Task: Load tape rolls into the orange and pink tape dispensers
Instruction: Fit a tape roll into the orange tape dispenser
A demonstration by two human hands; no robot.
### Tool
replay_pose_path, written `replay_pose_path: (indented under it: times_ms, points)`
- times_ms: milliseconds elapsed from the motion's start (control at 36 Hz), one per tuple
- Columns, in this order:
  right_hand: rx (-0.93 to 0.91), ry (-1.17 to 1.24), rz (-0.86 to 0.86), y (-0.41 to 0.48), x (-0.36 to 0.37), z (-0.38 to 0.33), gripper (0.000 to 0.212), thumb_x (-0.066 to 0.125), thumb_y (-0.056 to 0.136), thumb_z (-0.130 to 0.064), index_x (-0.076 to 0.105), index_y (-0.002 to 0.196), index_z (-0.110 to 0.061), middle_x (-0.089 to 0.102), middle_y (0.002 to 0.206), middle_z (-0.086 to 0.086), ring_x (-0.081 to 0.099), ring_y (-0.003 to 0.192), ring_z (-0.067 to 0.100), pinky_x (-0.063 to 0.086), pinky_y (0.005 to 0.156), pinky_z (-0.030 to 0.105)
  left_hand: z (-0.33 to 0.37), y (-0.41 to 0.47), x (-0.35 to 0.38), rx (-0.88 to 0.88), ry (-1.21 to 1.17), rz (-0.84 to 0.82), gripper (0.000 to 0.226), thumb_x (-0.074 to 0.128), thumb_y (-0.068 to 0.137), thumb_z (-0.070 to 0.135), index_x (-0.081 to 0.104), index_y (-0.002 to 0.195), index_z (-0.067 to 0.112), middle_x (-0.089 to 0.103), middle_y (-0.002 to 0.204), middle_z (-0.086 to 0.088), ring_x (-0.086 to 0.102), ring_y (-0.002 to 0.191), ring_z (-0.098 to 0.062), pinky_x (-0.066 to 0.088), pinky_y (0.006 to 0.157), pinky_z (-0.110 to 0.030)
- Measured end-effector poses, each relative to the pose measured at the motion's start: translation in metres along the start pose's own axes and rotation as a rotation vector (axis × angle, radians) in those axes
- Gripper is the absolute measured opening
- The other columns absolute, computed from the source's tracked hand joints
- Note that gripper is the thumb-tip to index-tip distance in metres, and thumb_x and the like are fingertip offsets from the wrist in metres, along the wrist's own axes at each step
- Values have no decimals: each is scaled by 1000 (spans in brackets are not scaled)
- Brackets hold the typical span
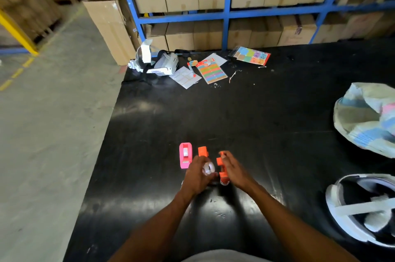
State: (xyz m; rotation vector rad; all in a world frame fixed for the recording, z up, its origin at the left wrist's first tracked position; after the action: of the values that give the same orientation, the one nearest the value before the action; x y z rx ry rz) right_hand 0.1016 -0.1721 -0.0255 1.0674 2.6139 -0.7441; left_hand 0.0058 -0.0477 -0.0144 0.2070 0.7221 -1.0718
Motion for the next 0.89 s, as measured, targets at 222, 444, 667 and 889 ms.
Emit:
replay_pose_path:
  times_ms: [222,444,667,889]
  points:
    - [-52,-48,-10,-5,0,-6,29,37,106,-40,56,125,-30,66,119,-3,64,108,17,48,100,40,6,1,-7,22,-93,-74,48,88,63,25,60,102,24,62,100,3,63,85,-14,50,74,-14]
    - [-78,18,-3,-4,4,2,20,39,98,-49,57,106,-44,65,81,-10,56,64,2,47,72,36,33,-8,-18,106,-154,-141,27,78,77,13,65,96,27,65,95,-2,69,83,-17,59,83,-37]
    - [-85,0,14,-11,-2,-12,22,41,105,-38,62,109,-42,72,104,-8,69,95,13,53,86,32,32,-9,-22,68,-323,-160,41,80,75,2,66,113,11,58,99,5,68,80,1,55,73,-15]
    - [-86,55,31,-12,-8,-23,32,35,107,-28,67,110,-31,71,101,-9,66,95,8,48,85,24,36,0,-21,26,-406,-181,41,85,70,15,72,109,15,76,96,-9,74,83,-22,60,82,-35]
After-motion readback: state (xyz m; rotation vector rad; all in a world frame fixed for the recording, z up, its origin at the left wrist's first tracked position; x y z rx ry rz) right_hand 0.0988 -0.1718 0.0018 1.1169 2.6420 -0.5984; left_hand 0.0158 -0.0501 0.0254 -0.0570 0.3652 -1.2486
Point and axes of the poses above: each hand's wrist, its own y-axis towards the middle knuckle, its own x-axis out of the palm, z = x × y, the point moved 7 cm from there along y, towards the middle knuckle
